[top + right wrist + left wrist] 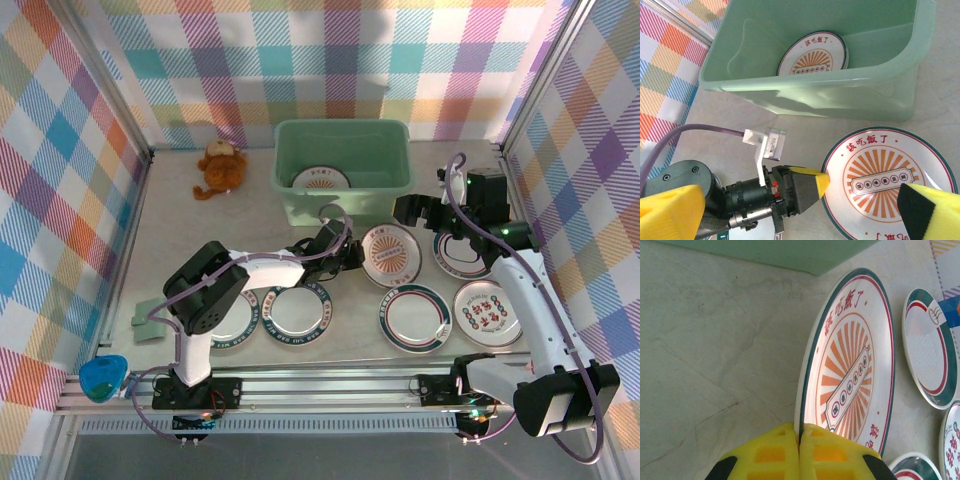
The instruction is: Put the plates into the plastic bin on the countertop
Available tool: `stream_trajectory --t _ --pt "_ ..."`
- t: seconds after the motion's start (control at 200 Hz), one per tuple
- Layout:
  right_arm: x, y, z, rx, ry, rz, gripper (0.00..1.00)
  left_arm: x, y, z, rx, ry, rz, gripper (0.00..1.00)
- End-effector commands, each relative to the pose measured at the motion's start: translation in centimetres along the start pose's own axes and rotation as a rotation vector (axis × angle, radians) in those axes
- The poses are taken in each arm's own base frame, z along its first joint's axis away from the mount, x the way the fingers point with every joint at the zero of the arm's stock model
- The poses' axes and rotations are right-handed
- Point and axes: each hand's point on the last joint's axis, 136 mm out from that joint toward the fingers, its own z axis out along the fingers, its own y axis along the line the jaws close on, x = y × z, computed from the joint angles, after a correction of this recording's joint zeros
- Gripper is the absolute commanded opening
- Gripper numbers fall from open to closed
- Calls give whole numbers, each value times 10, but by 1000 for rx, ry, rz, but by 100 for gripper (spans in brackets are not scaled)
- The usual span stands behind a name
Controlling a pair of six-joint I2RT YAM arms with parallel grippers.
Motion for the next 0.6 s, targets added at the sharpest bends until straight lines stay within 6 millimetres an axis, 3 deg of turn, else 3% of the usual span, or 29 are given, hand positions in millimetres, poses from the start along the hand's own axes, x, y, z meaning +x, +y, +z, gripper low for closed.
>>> stream_trajectory --t 0.0,0.255,0.595 --pt "-5 5 -1 -31 -22 0 99 1 -12 -22 2 2 68 1" --pt "-4 4 6 -47 -11 16 99 -3 -20 -56 -4 19 124 0" --pt "-6 -1 20 -48 23 25 99 -33 -48 -115 21 -47 213 0"
